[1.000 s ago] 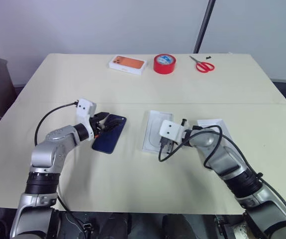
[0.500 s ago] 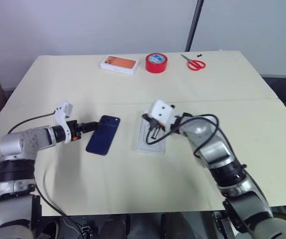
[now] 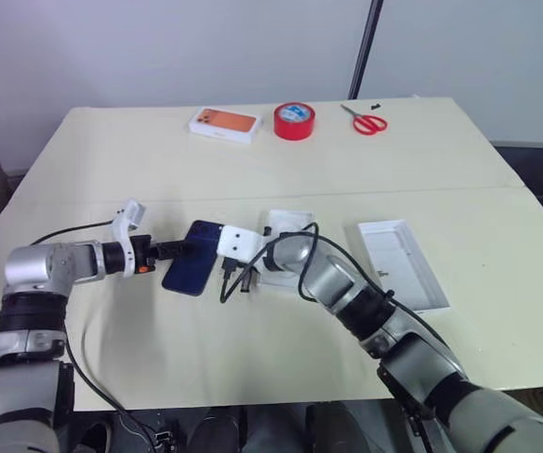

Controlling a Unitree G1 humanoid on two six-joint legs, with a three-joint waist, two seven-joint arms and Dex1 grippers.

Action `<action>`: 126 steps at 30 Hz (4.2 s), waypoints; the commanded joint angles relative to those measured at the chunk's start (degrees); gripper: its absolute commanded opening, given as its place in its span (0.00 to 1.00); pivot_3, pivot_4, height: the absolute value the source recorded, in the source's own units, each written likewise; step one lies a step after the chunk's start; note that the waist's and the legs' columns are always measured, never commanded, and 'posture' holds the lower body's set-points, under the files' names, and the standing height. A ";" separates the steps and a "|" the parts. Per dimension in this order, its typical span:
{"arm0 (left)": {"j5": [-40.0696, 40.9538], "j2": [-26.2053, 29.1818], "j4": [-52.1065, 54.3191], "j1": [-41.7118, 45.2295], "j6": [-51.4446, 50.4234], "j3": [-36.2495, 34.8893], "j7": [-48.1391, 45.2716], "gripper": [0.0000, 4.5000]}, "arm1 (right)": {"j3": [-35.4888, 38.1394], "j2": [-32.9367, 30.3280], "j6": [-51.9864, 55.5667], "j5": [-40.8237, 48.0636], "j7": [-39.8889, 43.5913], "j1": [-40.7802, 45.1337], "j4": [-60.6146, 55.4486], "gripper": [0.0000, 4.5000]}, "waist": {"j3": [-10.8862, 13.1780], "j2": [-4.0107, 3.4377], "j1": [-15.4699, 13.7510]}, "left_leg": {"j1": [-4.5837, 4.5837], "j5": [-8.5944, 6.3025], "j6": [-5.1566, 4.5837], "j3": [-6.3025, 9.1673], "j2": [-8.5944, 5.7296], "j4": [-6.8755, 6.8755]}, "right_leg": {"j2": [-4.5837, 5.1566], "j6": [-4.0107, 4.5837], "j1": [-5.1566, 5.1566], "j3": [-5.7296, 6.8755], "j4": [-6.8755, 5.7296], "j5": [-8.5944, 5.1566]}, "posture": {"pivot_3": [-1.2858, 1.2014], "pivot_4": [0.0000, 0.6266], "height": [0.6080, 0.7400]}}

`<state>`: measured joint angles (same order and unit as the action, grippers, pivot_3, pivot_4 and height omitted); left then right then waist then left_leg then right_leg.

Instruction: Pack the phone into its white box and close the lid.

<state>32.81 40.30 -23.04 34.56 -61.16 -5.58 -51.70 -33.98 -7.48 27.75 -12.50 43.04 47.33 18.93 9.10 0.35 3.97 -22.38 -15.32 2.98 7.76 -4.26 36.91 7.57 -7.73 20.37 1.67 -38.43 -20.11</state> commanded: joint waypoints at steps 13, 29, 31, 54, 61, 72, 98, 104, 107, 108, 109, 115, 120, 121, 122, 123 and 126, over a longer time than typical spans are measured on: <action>0.13 -9.54 3.72 -3.37 -9.83 5.81 -0.53 0.89 | 0.60 3.35 -2.23 -1.32 -1.20 -0.45 3.37 0.01 | -1.06 -0.69 -0.33 | 0.06 -0.03 -0.05 0.15 -0.12 0.00 | 0.04 0.00 -0.11 -0.01 0.07 0.00 | 0.52 0.24 1.00; 1.46 -8.60 1.71 -2.66 -13.50 -0.96 2.00 0.07 | 2.38 1.52 -1.65 -1.45 -1.17 -2.81 0.17 0.00 | -1.08 -0.66 -0.04 | 0.09 -0.03 -0.06 0.24 -0.13 -0.02 | 0.02 0.00 -0.19 -0.02 0.16 0.00 | 0.52 0.24 1.00; 2.67 -8.50 3.01 -3.38 -14.30 -1.43 1.40 0.07 | 2.42 0.88 -2.46 -1.94 -1.55 -3.21 -0.35 0.00 | -1.08 -0.66 -0.01 | 0.06 -0.03 -0.05 0.22 -0.12 -0.04 | 0.00 -0.01 -0.28 -0.05 0.15 0.00 | 0.52 0.24 1.00; 17.21 -12.95 9.64 -2.46 -21.03 -22.19 8.61 0.06 | 16.52 -19.19 -4.87 20.69 15.57 -21.30 -33.45 0.64 | -0.76 -0.28 -0.03 | -0.45 -0.01 -0.02 0.17 0.02 0.02 | -0.13 -0.01 0.10 -0.06 0.22 0.00 | 0.52 0.24 1.00; 17.06 -12.96 8.91 -2.45 -19.51 -21.23 8.67 0.06 | 14.80 -22.17 -10.27 18.07 14.76 -25.08 -31.90 0.64 | -0.62 -0.06 -0.39 | -0.45 -0.01 -0.02 0.17 0.05 0.04 | -0.14 -0.01 0.08 -0.06 0.23 0.00 | 0.52 0.24 1.00; 18.93 -12.15 9.25 -1.99 -21.75 -21.70 9.25 0.06 | 14.52 -21.94 -16.11 15.62 12.60 -25.64 -26.54 0.64 | -0.60 -0.02 -1.48 | -0.48 -0.01 -0.02 0.17 0.04 0.06 | -0.13 0.00 0.08 -0.06 0.28 0.00 | 0.52 0.24 1.00; 22.96 -17.08 13.53 4.06 -29.82 -27.29 20.67 0.06 | 11.29 -18.08 -16.59 15.68 14.20 -24.25 -27.74 0.01 | -0.55 0.07 -1.49 | -0.52 -0.01 -0.01 0.18 0.05 0.10 | -0.15 -0.01 0.09 -0.05 0.29 0.00 | 0.52 0.24 1.00; 21.37 -22.11 14.77 2.97 -29.92 -28.49 26.80 0.06 | 10.00 -17.49 -15.93 14.58 13.77 -24.36 -28.28 0.01 | -0.54 0.08 -1.48 | -0.54 -0.01 -0.01 0.18 0.04 0.11 | -0.14 -0.01 0.09 -0.05 0.29 0.00 | 0.52 0.24 1.00; 22.01 -25.73 16.84 1.37 -31.05 -30.05 29.99 0.06 | 10.11 -18.37 -16.56 14.99 14.81 -24.74 -28.37 0.07 | -0.54 0.09 -1.46 | -0.54 -0.01 -0.01 0.18 0.04 0.12 | -0.14 -0.01 0.09 -0.05 0.29 0.00 | 0.52 0.24 1.00; 22.35 -26.33 17.70 0.75 -31.27 -29.98 30.45 0.06 | 10.17 -18.58 -16.73 15.17 15.12 -24.82 -28.46 0.13 | -0.53 0.09 -1.40 | -0.55 -0.01 -0.01 0.18 0.04 0.12 | -0.14 -0.01 0.09 -0.05 0.29 0.00 | 0.52 0.24 1.00; 22.41 -26.71 18.44 0.28 -31.34 -29.93 30.85 0.06 | 10.31 -18.63 -16.76 15.36 15.27 -24.80 -28.58 0.21 | -0.53 0.09 -1.39 | -0.55 -0.01 -0.01 0.17 0.04 0.11 | -0.14 -0.01 0.09 -0.05 0.29 0.00 | 0.52 0.24 1.00; 22.61 -30.54 20.22 -0.35 -31.28 -30.58 33.37 0.06 | 15.75 -21.60 -15.59 19.32 16.76 -23.55 -31.42 0.66 | -0.52 0.11 -1.80 | -0.56 -0.01 -0.01 0.16 0.02 0.15 | -0.11 -0.01 0.07 -0.04 0.31 0.00 | 0.52 0.24 1.00; 21.77 -33.08 20.16 -0.19 -29.49 -28.85 34.30 0.06 | 21.07 -24.25 -15.05 21.93 15.69 -24.68 -30.79 0.66 | -0.50 0.14 -2.03 | -0.59 -0.01 -0.02 0.17 -0.01 0.15 | -0.08 -0.01 0.07 -0.01 0.32 0.00 | 0.52 0.24 1.00; 21.63 -33.58 20.18 -0.36 -29.14 -28.19 34.25 0.06 | 21.66 -24.61 -15.38 21.81 15.43 -24.83 -30.20 0.66 | -0.50 0.15 -2.01 | -0.59 -0.01 -0.02 0.15 -0.01 0.15 | -0.08 -0.01 0.07 -0.01 0.32 0.00 | 0.52 0.24 1.00; 21.53 -33.86 20.31 -0.67 -28.94 -27.38 34.04 0.06 | 22.11 -24.89 -15.61 21.61 15.14 -24.94 -29.80 0.66 | -0.50 0.15 -1.97 | -0.59 -0.01 -0.02 0.15 -0.01 0.15 | -0.08 -0.01 0.07 -0.01 0.32 0.00 | 0.52 0.24 1.00; 21.33 -34.09 20.44 -1.07 -28.45 -26.26 33.64 0.06 | 22.55 -24.99 -15.82 21.33 14.61 -24.84 -29.12 0.66 | -0.50 0.15 -1.92 | -0.59 -0.01 -0.02 0.15 -0.01 0.15 | -0.08 -0.01 0.07 -0.01 0.31 0.00 | 0.52 0.24 1.00; 21.00 -34.34 19.77 -1.76 -27.21 -23.94 32.79 0.14 | 23.23 -25.17 -16.31 20.80 13.49 -24.51 -27.90 0.67 | -0.50 0.15 -1.61 | -0.58 -0.01 -0.02 0.14 0.00 0.15 | -0.09 -0.01 0.08 -0.02 0.31 0.00 | 0.52 0.24 1.00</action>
<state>53.01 5.93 -4.74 32.39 -89.39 -30.12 -17.52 -12.46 -32.47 12.51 8.05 57.14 22.39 -8.30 8.59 0.50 2.37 -22.97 -15.33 2.97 7.89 -4.26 37.05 7.48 -7.74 20.46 1.65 -38.12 -20.11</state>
